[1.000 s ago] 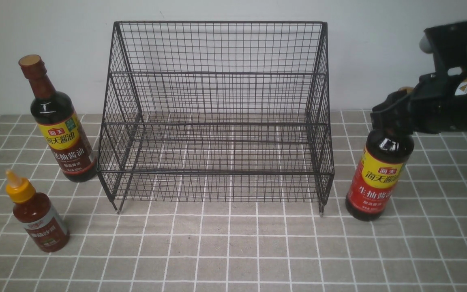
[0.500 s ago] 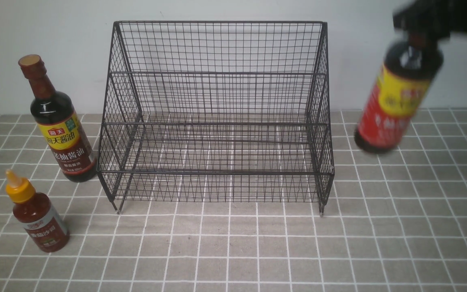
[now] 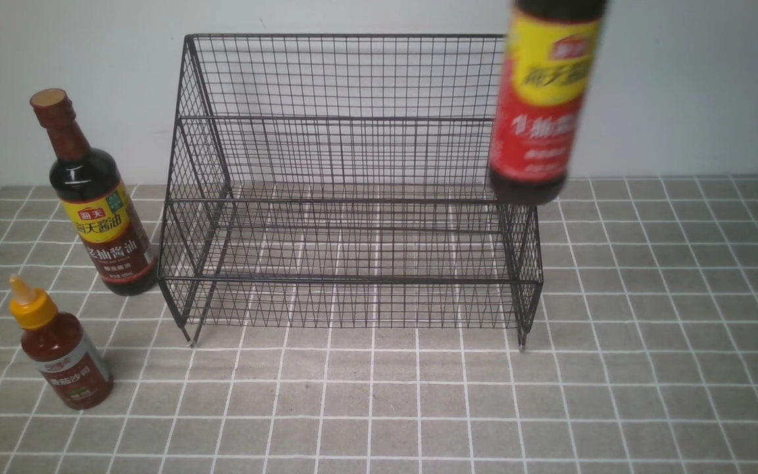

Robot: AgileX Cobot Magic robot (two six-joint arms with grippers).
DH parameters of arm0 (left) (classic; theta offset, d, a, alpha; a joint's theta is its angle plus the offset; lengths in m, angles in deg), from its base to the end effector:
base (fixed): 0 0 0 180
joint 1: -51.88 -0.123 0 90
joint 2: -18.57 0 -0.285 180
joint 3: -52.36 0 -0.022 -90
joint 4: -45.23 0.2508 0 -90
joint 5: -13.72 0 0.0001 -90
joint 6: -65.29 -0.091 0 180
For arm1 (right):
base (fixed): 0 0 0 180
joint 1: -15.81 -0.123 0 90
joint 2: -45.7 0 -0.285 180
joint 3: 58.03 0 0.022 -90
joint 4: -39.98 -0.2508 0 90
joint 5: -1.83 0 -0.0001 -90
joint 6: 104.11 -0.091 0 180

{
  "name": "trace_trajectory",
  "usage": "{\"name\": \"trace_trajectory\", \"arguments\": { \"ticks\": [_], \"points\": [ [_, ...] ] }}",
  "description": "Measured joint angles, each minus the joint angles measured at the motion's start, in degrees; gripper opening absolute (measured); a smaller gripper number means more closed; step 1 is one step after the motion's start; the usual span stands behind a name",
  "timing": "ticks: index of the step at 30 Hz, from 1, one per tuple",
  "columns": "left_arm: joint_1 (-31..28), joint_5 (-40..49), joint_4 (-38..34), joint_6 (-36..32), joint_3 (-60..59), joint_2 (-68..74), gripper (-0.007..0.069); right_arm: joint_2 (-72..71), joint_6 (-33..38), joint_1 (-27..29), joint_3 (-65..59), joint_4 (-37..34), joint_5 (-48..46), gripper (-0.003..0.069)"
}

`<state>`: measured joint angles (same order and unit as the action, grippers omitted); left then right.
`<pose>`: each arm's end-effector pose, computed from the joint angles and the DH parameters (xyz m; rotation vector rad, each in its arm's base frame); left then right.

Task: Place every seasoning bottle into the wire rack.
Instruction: Use the right arm to put the condiment bottle back on the shelf

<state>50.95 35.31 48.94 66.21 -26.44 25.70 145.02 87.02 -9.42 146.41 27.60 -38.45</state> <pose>0.0525 0.0030 0.1707 0.0098 1.8762 0.0639 0.3243 0.1668 0.4534 -0.5556 1.9387 0.4024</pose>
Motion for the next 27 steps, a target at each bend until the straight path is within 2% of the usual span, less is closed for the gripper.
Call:
{"name": "trace_trajectory", "arguments": {
  "ticks": [9,18,27],
  "points": [
    [0.0,0.0,0.0,0.0,0.0,0.0,-0.0007,7.21,-0.18,-0.12,1.5,0.68,4.5,0.0267],
    [0.0,0.0,0.0,0.0,0.0,0.0,-0.0007,8.68,-0.56,-0.12,2.11,1.72,6.39,0.0267],
    [0.0,0.0,0.0,0.0,0.0,0.0,-0.0007,10.49,-1.67,-0.12,1.81,3.55,13.16,0.0267]
  ]
}}
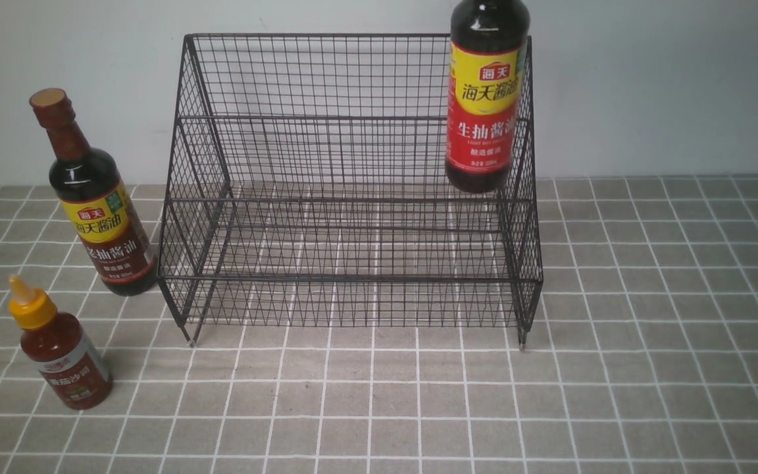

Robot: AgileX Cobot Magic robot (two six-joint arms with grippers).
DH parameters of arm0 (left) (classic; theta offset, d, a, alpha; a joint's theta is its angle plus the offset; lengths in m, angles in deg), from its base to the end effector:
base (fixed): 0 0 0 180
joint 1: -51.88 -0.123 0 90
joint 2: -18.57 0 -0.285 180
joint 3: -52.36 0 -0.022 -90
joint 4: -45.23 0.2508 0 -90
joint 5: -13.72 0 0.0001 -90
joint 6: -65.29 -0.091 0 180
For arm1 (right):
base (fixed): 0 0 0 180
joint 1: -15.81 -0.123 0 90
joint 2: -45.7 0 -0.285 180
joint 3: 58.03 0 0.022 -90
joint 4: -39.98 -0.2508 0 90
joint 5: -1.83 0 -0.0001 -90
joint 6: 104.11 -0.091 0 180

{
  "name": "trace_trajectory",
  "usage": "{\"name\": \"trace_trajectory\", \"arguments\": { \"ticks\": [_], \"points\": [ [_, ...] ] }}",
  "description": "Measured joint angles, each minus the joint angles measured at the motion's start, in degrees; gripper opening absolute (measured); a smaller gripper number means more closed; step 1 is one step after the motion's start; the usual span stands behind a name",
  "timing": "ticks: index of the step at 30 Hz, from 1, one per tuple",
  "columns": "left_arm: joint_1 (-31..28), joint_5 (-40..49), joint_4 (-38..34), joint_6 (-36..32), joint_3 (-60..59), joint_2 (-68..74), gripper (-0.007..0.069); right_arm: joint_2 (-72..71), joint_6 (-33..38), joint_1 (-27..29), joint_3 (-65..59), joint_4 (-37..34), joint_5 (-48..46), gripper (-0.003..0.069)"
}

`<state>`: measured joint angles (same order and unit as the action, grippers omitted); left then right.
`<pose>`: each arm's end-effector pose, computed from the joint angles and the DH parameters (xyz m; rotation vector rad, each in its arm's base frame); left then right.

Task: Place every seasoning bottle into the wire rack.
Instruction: Use the right arm to put the condiment bottle back on the shelf, then use the left arm to grab the condiment bottle closest to it

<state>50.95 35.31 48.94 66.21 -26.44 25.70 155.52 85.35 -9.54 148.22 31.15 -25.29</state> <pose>0.0525 0.0030 0.1707 0.0098 1.8762 0.0639 0.3844 0.1892 0.4093 -0.4980 1.8765 0.3442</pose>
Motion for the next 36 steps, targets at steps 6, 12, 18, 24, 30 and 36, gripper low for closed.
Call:
{"name": "trace_trajectory", "arguments": {
  "ticks": [6,12,18,24,30,36],
  "points": [
    [0.0,0.0,0.0,0.0,0.0,0.0,-0.0007,1.13,-2.47,0.0,0.0,0.0,-0.57,0.0267],
    [0.0,0.01,0.0,0.0,0.0,0.0,-0.0007,3.85,-2.58,0.0,0.0,0.52,-8.63,0.0267],
    [0.0,0.01,0.0,0.0,0.0,0.0,-0.0007,6.57,-2.58,0.0,0.0,1.29,-15.75,0.0267],
    [0.0,0.06,0.0,0.0,0.0,0.0,-0.0007,7.28,-2.58,0.0,0.3,1.29,-16.96,0.0271],
    [0.0,0.12,0.0,0.0,0.0,0.0,-0.0007,6.48,-3.13,0.0,0.41,1.04,-19.22,0.0398],
    [0.0,0.12,0.0,0.0,0.0,0.0,-0.0007,-0.64,-4.17,0.0,0.41,1.04,-22.67,0.0524]
  ]
}}
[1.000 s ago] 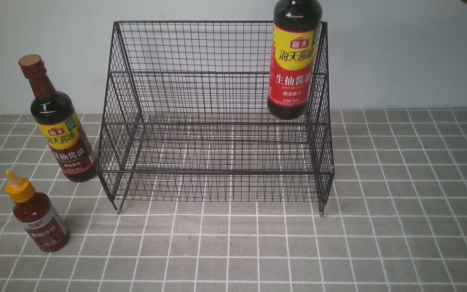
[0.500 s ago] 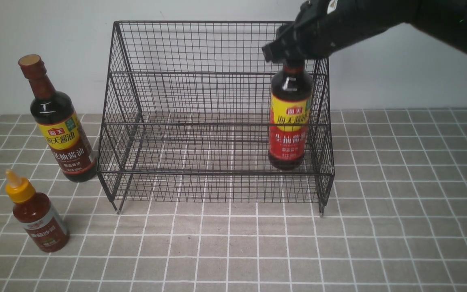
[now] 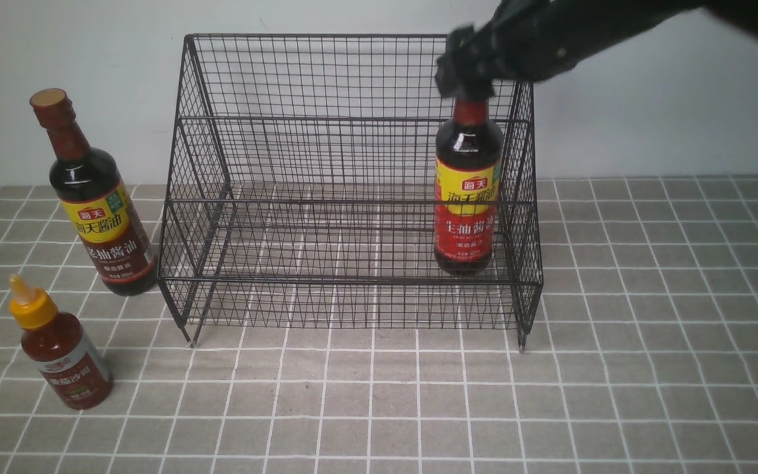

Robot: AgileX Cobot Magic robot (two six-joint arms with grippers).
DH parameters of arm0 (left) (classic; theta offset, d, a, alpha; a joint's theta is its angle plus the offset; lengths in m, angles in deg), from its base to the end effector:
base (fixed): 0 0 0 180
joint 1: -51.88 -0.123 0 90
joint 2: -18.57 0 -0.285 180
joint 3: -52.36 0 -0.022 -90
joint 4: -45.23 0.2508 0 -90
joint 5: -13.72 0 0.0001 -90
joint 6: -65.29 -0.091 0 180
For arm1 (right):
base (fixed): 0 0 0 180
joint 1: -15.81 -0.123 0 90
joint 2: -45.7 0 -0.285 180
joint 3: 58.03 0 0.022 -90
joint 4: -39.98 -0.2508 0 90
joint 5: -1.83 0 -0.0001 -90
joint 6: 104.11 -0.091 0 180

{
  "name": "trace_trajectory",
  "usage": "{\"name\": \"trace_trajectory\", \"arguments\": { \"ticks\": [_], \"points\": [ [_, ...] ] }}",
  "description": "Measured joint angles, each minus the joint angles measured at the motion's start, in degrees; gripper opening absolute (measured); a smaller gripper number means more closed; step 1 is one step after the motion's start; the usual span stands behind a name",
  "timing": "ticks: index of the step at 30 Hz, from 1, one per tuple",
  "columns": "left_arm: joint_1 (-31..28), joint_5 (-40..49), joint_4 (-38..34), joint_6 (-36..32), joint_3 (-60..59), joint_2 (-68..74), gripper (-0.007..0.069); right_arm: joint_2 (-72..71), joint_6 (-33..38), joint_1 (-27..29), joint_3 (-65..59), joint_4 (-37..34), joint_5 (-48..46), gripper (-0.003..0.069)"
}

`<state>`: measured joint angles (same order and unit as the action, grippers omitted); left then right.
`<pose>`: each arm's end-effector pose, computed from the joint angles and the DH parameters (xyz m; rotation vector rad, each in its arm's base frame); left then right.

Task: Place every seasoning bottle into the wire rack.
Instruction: Use the left arm to grab the condiment bottle closest to it

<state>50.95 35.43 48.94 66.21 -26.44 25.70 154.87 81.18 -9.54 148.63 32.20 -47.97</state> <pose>0.0525 0.0030 0.1705 0.0097 1.8783 0.0639 0.3633 0.1826 0.3860 -0.5671 2.2541 0.3421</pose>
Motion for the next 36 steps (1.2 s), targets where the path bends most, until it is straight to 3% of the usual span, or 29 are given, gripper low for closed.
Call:
{"name": "trace_trajectory", "arguments": {
  "ticks": [5,7,10,11,12,13,16,24,29,36],
  "points": [
    [0.0,0.0,0.0,0.0,0.0,0.0,-0.0007,-8.48,-1.42,0.0,0.0,0.0,-4.69,0.0509],
    [0.0,0.0,0.0,0.0,0.0,0.0,-0.0007,-13.08,-2.36,0.0,0.07,0.26,-7.97,0.0461],
    [0.0,0.0,0.0,0.0,0.0,0.0,-0.0007,-21.41,-4.08,0.0,0.14,2.98,-13.4,0.0311],
    [0.0,0.0,0.0,0.0,0.0,0.0,-0.0007,-26.89,-6.55,0.0,-1.34,5.59,-15.36,0.0205],
    [0.0,0.0,0.0,0.0,0.0,0.0,-0.0007,-27.53,-6.55,0.0,-1.6,5.89,-15.36,0.0192],
    [0.0,0.0,0.0,0.0,0.0,0.0,-0.0007,-31.58,-8.9,0.0,-3.82,7.79,-15.5,0.0099],
    [0.0,0.0,0.0,0.0,0.0,0.0,-0.0007,-41.86,-11.56,0.0,-12.6,10.64,-11.42,0.0011],
    [0.0,0.0,0.0,0.0,0.0,0.0,-0.0007,-68.72,-13.39,0.0,-47.37,7.79,12.81,-0.0012],
    [0.0,0.0,0.0,0.0,0.0,0.0,-0.0007,-84.38,-13.46,0.0,-67.29,1.19,28.89,-0.0012],
    [0.0,0.05,0.0,0.0,0.0,0.0,-0.0007,-94.81,-11.65,0.0,-79.47,0.94,31.98,-0.0013]
  ]
}}
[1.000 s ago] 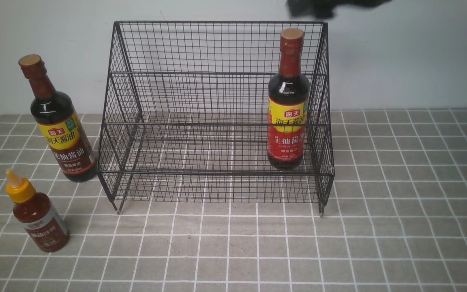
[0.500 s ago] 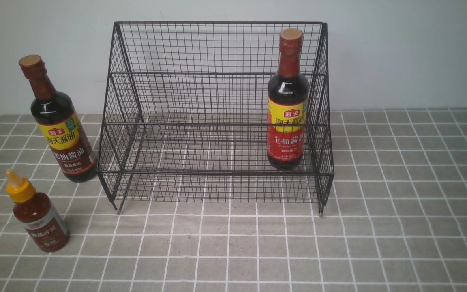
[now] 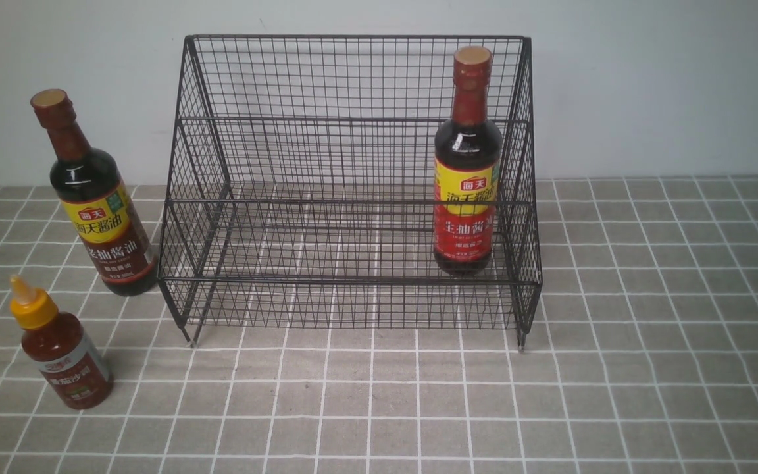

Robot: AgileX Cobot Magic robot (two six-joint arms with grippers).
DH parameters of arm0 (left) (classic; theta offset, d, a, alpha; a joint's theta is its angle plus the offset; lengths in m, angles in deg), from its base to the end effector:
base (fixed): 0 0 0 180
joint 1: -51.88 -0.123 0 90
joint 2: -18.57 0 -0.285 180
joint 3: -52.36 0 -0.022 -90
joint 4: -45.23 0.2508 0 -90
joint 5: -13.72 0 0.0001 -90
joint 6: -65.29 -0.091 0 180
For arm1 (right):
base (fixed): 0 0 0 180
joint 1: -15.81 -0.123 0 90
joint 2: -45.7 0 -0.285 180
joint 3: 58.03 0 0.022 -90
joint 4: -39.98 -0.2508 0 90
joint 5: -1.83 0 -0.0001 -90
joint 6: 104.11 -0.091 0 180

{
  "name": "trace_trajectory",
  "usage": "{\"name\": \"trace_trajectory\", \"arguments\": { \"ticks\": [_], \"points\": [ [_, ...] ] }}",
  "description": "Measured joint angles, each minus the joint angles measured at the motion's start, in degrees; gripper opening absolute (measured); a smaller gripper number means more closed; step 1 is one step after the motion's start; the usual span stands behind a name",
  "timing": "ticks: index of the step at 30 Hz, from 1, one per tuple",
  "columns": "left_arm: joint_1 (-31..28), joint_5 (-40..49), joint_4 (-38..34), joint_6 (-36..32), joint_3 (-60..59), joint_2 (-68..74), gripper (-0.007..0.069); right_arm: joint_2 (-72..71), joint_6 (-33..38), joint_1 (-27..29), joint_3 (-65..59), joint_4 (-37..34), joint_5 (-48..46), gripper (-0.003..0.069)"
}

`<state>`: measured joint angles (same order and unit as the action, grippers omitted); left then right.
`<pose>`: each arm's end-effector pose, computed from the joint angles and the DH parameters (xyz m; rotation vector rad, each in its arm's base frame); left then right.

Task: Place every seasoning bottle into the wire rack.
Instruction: Use the left arm to grab the condiment bottle closest to it

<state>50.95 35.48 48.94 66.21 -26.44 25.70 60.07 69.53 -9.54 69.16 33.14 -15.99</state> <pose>0.0524 0.0030 0.1704 0.0097 1.8792 0.0640 0.0321 0.0189 0.3193 -0.1936 1.4948 0.5655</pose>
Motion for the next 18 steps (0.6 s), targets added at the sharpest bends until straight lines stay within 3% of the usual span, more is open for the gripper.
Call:
{"name": "trace_trajectory", "arguments": {
  "ticks": [8,14,18],
  "points": [
    [0.0,0.0,0.0,0.0,0.0,0.0,-0.0007,-3.32,2.14,1.86,-7.85,7.22,1.34,-0.0013],
    [0.0,0.0,0.0,0.0,0.0,0.0,-0.0007,-4.07,2.14,19.09,-18.61,8.46,1.43,-0.0013],
    [0.0,0.0,0.0,0.0,0.0,0.0,-0.0007,-6.39,2.14,23.91,-24.55,8.53,0.8,-0.0013]
  ]
}}
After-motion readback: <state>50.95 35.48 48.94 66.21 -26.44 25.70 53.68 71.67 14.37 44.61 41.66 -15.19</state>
